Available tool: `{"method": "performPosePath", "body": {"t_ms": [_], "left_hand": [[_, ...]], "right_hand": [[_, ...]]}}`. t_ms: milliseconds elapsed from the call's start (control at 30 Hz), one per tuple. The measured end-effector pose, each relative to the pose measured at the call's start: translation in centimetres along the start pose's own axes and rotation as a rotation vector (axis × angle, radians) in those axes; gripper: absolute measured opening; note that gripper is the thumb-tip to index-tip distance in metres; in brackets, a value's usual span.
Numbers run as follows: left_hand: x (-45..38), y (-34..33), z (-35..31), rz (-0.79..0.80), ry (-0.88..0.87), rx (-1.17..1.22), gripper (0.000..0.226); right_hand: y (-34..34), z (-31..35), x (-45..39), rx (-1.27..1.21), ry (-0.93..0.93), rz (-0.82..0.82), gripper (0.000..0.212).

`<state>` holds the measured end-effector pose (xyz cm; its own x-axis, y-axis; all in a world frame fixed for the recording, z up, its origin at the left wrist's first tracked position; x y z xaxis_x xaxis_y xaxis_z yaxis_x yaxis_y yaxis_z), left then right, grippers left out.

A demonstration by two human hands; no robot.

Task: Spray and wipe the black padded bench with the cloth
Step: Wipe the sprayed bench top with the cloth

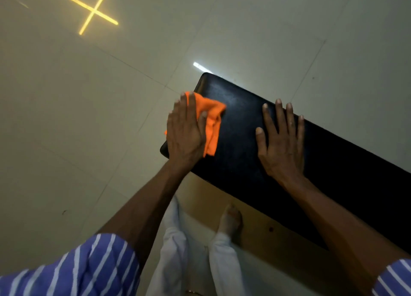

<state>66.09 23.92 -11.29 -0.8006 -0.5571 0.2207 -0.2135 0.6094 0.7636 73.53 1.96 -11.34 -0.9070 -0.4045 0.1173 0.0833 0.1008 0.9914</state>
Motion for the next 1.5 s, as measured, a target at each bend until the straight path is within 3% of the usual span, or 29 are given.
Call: {"method": "performPosePath", "body": {"t_ms": [100,233,433,600,767,1000,1167,1300,1433,1500], "left_hand": [[0.0,-0.3,-0.1,-0.094,0.062,0.063,0.06],[5.9,-0.6,1.2,-0.144,-0.062,-0.032,0.059],[5.3,-0.1,3.3,-0.064,-0.138,-0.067,0.062],[6.3,-1.4,1.9,-0.217,-0.058,-0.045,0.06],[10.0,-2.8,1.6,-0.019,-0.409,-0.187,0.059],[4.1,-2.6,-0.1,-0.117,-0.339,-0.174,0.06],[11.2,-5.3,-0.5,0.149,-0.698,-0.225,0.06],[8.3,-4.5,-1.1,0.083,-0.671,-0.255,0.059],[5.8,-4.8,-2.3,-0.041,-0.478,-0.234,0.06],[6.7,-6.0,-3.0,-0.031,-0.515,-0.232,0.059]], "right_hand": [[-0.2,-0.2,0.0,-0.009,0.001,0.015,0.062],[0.0,-0.2,-0.1,-0.027,0.008,0.03,0.062],[0.1,-0.1,0.0,-0.04,0.006,0.016,0.061],[0.3,-0.2,0.0,-0.058,0.017,0.037,0.062],[1.6,-1.5,1.3,-0.123,0.038,0.053,0.06],[0.6,-7.0,7.4,-0.098,-0.224,0.088,0.063],[-0.2,-8.3,11.1,-0.043,-0.276,0.089,0.063],[-0.7,-8.8,11.8,-0.04,-0.275,0.091,0.064],[-1.2,-8.7,12.0,-0.044,-0.268,0.047,0.063],[-1.4,-8.7,12.0,-0.028,-0.278,0.031,0.063]]}}
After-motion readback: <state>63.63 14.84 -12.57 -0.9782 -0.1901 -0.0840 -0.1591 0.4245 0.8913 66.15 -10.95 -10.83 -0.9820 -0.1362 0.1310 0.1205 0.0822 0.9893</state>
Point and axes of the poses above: each hand's wrist, its own x-axis away from the middle knuckle, its own y-axis out of the back of the hand, z = x × y, the point moved 2 cm from there along -x, towards the middle knuckle, and after that the axes turned 13 degrees about x, right-handed, at the moved point
